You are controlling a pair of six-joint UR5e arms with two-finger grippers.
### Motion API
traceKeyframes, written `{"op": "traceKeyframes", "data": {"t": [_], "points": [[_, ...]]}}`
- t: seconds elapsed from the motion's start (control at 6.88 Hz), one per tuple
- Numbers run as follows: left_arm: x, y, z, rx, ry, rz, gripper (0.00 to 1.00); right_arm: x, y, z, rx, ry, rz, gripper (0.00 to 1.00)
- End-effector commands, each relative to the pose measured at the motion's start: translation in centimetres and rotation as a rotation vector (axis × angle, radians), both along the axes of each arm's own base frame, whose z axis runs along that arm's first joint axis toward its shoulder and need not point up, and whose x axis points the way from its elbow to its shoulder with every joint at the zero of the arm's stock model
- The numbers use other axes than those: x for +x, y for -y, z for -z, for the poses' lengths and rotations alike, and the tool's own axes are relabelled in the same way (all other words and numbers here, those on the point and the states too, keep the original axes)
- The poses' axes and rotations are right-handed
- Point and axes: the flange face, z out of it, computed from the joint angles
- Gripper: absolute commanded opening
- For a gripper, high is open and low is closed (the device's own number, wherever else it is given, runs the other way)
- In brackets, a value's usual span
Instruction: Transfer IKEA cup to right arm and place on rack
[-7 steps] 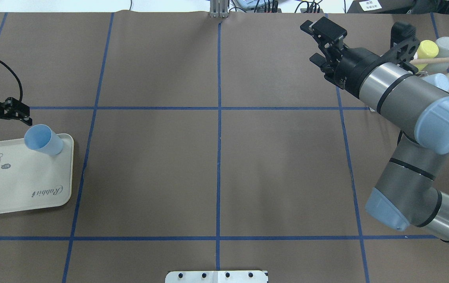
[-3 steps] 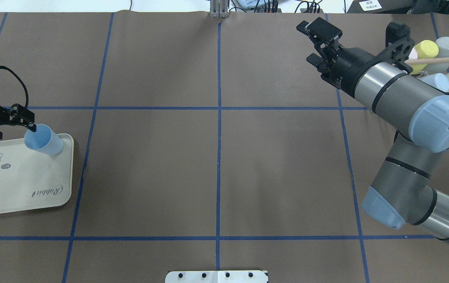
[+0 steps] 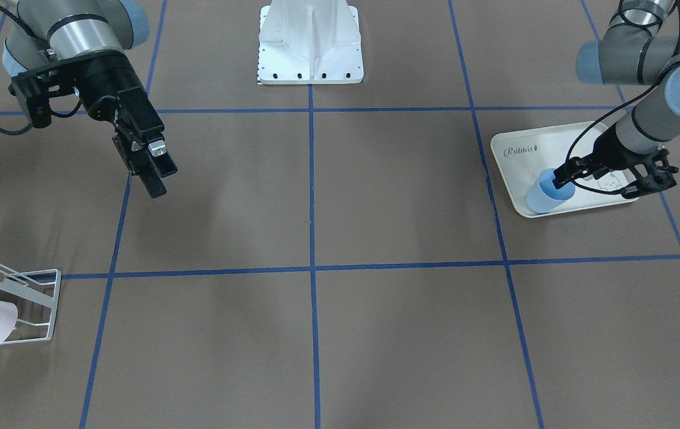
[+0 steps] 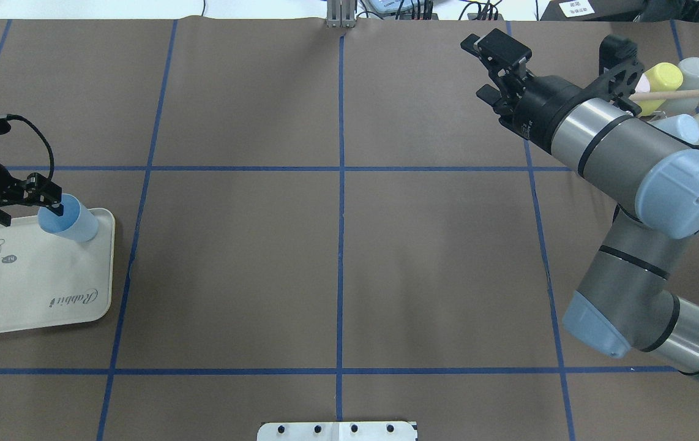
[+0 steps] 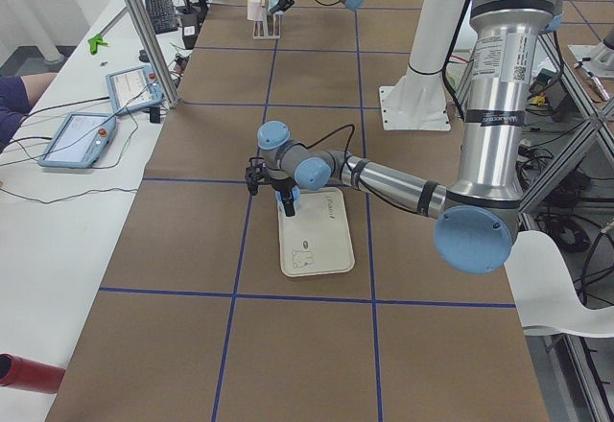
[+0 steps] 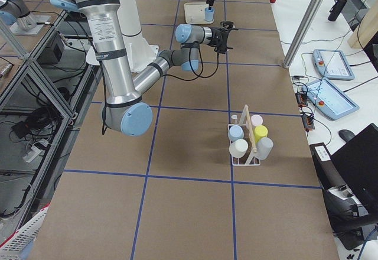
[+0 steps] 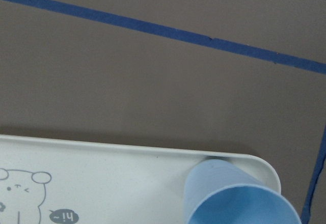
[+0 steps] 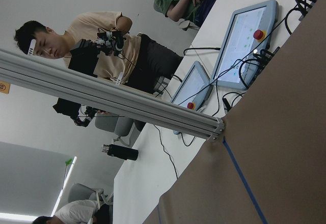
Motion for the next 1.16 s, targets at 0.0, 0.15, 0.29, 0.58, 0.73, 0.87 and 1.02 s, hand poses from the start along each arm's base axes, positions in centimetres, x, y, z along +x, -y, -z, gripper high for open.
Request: {"op": "traceKeyframes", "data": {"t": [0.0, 0.15, 0.29, 0.58, 0.73, 0.87, 1.02], "points": [[0.6, -0.3, -0.8, -0.012, 0.013, -0.01, 0.61, -0.3, 0.1, -0.3, -0.003, -0.006, 0.002, 1.0], [0.6, -0.3, -0.7, -0.011, 0.012, -0.01, 0.61, -0.3, 0.1, -0.4, -0.004, -0.01, 0.002, 1.0], [0.7, -0.2, -0.6, -0.01, 0.01, -0.011, 0.61, -0.3, 0.1, -0.4, -0.003, -0.011, 0.002, 1.0], [1.0, -0.3, -0.6, -0.011, 0.01, -0.016, 0.62, -0.2, 0.1, -0.7, -0.005, -0.016, 0.001, 1.0], [1.3, 0.0, -1.6, -0.023, 0.019, -0.02, 0.61, -0.2, 0.1, -0.7, -0.005, -0.016, 0.001, 1.0], [1.4, 0.3, -1.7, -0.025, 0.02, -0.017, 0.41, -0.2, 0.1, -0.8, -0.006, -0.017, 0.001, 1.0], [1.4, 0.2, -1.4, -0.029, 0.019, -0.011, 0.02, -0.2, 0.1, -0.8, -0.006, -0.017, 0.001, 1.0]]}}
